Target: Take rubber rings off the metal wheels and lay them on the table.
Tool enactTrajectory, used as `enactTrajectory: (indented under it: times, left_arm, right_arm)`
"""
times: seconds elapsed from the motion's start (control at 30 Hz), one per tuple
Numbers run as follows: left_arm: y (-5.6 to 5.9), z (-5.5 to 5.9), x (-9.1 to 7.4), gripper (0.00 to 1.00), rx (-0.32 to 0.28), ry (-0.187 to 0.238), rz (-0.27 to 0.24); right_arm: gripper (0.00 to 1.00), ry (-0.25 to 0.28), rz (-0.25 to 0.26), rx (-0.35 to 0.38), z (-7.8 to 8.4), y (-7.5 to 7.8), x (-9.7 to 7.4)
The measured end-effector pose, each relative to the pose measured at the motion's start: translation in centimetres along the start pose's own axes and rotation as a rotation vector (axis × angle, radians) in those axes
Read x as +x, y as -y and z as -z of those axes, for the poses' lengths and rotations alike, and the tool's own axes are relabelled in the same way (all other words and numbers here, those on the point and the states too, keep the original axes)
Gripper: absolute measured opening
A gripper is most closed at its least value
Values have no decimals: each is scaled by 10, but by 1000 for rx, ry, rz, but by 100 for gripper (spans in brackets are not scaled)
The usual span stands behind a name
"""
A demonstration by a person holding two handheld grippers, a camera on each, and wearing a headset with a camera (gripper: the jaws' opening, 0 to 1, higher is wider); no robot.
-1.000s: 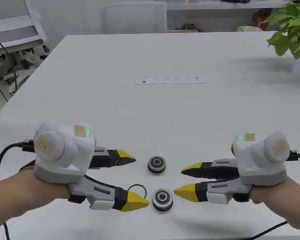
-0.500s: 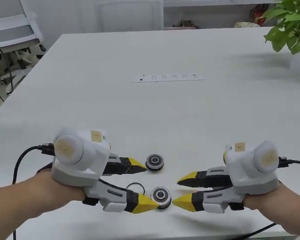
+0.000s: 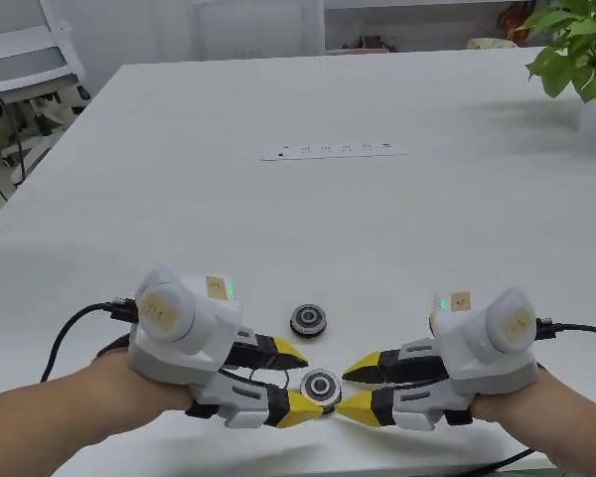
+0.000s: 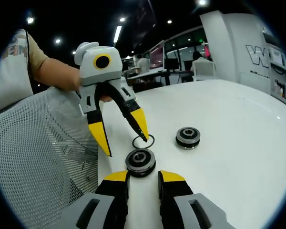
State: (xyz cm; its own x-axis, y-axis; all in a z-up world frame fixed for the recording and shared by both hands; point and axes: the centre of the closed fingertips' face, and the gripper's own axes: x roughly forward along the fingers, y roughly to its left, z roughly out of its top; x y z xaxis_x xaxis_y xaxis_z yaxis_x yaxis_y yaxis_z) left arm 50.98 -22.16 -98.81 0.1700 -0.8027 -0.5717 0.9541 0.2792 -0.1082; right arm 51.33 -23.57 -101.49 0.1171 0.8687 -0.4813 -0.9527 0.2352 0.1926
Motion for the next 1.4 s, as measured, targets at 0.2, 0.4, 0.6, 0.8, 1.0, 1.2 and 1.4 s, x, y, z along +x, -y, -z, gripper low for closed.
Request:
enactTrajectory:
  times: [0.2, 0.4, 0.6, 0.8, 1.0, 1.2, 1.4]
  left_arm:
    - [-4, 0, 5, 26, -4, 2, -10]
    - [-5, 4, 10, 19, 23, -15, -15]
    - [-8, 5, 12, 14, 40, -19, -37]
    - [-6, 4, 12, 14, 81, -21, -53]
    - [-7, 4, 14, 14, 120, -28, -75]
    - [-8, 5, 14, 13, 118, -23, -78]
    - [-8, 5, 14, 13, 115, -21, -79]
  right_arm:
    - [18, -7, 0, -8, 2, 1, 2]
    - [17, -4, 1, -15, 2, 1, 3]
    - [15, -7, 8, -28, 3, 2, 2]
    - [15, -6, 16, -32, 3, 2, 2]
    - [12, -19, 16, -36, 4, 1, 5]
    - [11, -22, 23, -19, 4, 0, 5]
    - [0, -34, 18, 0, 6, 0, 3]
